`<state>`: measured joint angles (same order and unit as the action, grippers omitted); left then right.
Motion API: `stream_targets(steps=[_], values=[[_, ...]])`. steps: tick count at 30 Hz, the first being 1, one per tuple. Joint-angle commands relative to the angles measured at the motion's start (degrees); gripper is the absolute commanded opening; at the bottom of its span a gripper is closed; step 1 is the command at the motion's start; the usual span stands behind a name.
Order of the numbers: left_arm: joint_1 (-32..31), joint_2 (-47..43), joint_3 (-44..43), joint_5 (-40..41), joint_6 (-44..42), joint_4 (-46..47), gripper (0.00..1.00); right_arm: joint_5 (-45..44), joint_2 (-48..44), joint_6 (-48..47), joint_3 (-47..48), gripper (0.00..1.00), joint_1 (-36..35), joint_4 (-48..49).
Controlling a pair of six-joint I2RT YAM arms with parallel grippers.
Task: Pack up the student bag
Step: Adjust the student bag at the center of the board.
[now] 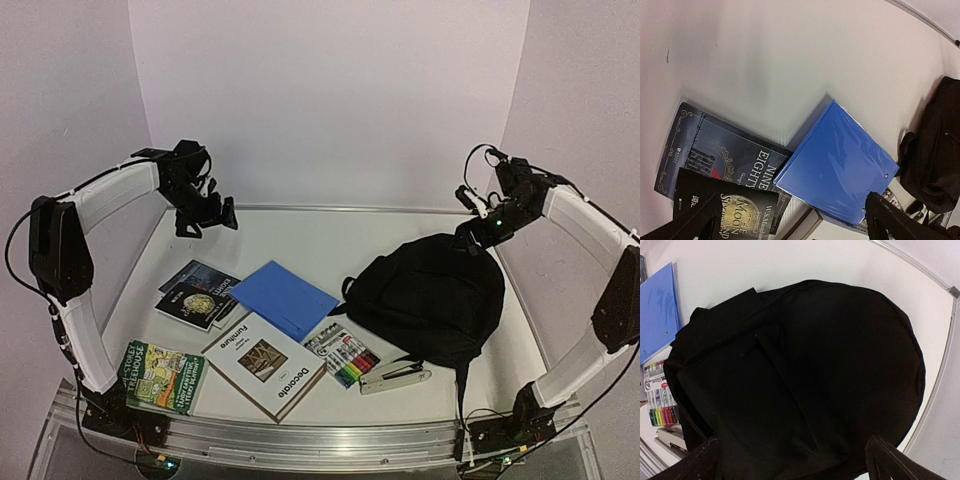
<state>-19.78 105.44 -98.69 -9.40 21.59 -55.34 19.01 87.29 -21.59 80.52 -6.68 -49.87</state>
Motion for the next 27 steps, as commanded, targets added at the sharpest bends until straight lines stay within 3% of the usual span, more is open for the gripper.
stream_targets(steps=[1, 5, 10, 15, 23, 27], values=[[-2.5, 1.7, -7.23, -4.02, -4.48, -1.39, 1.0, 0.31, -1.1, -3.88, -1.28, 0.98, 3.19, -6.2], [-8.93, 5.18, -9.39, -9.46, -6.65, 0.82, 1.0, -2.02, 2.75, -9.44, -0.97, 0.98, 6.1, -11.07], [-17.34, 16.62, -20.08, -15.76, -7.67, -2.7, 1.0, -3.37, 6.43, -17.11, -0.1, 0.98, 14.88, -18.79], [-25.21, 25.59, -29.1, -19.12, -7.03, -3.4, 1.0, -7.47, 2.79, -26.88, -6.04, 0.98, 17.64, -20.82], [-29.63, 32.39, -29.13, -26.88, -1.11, 4.74, 0.96, -7.33, 1.16, -28.4, -13.78, 0.98, 17.63, -19.58], [-29.75, 35.22, -29.02, -28.96, 2.01, 9.47, 0.9, -5.95, 2.7, -27.11, -15.32, 0.98, 17.63, -18.02]])
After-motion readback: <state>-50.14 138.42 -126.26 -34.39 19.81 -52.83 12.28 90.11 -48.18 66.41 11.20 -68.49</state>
